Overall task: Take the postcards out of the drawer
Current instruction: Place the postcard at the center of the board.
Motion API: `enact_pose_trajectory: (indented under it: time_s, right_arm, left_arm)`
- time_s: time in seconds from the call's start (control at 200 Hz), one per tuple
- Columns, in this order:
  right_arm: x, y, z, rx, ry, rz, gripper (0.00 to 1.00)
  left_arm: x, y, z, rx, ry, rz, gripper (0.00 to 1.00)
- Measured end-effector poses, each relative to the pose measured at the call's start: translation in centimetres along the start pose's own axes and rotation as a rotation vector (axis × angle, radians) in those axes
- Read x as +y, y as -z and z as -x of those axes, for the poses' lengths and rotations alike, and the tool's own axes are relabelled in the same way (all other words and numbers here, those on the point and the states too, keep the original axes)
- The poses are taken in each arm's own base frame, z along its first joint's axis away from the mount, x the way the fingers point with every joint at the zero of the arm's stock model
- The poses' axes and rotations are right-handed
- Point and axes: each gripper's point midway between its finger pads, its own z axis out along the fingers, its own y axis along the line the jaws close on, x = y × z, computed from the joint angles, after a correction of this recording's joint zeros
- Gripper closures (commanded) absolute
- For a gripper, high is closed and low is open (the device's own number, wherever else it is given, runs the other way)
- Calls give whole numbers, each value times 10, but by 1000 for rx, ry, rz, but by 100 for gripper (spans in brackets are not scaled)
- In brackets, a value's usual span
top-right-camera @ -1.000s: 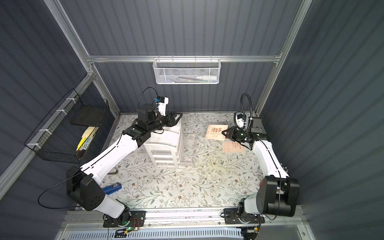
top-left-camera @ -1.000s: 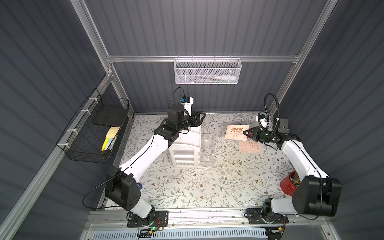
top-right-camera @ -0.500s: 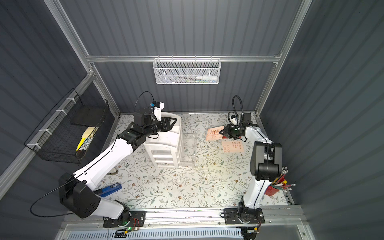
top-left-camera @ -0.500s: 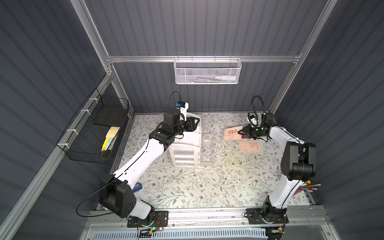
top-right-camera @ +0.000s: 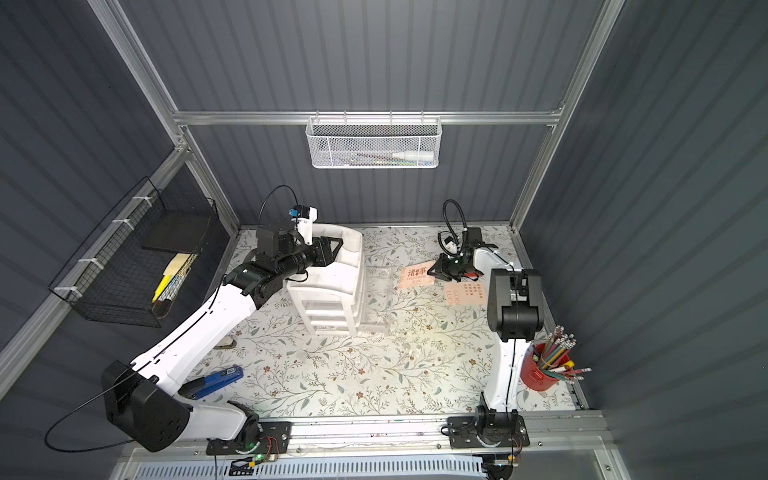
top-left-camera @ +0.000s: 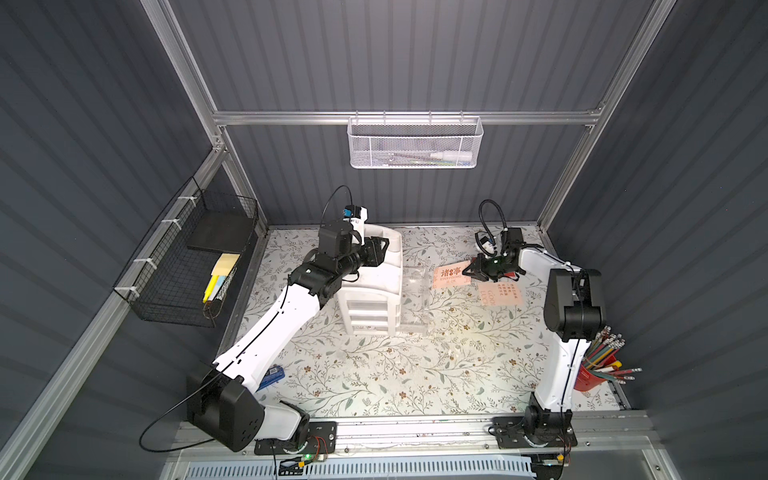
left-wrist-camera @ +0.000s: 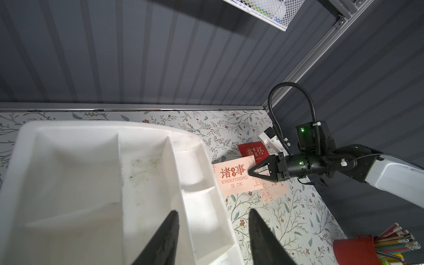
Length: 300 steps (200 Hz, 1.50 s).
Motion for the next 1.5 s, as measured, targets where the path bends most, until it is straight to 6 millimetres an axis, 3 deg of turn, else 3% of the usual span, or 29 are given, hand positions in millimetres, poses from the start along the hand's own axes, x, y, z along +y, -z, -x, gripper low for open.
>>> enact_pose_trajectory:
  time_s: [0.37,0.56,0.965,1.181,1.256,1.346,1.501]
  right_arm:
    - [-29,-20,-8,49,-62,-86,80]
    - [-33,-20,-4,42,-68,-113,72]
    - [-39,-18,11,20,-66,-155,64]
    - [-46,-14,14,14,-77,-187,61]
    - [-47,-10,14,7,-84,-200,61]
    - [-41,0,12,-8,-83,-210,60]
    - [-13,33,20,-86,-48,-201,60]
  left_arm:
    - [2,0,0,-1,-2,13,49]
    - [8,0,-1,2,1,32,48]
    - [12,0,-3,8,-4,50,46]
    - [25,3,-9,41,-36,118,45]
    - [28,11,1,41,-72,162,43]
    - [26,28,32,-15,-125,215,42]
    - [28,56,74,-94,-209,317,42]
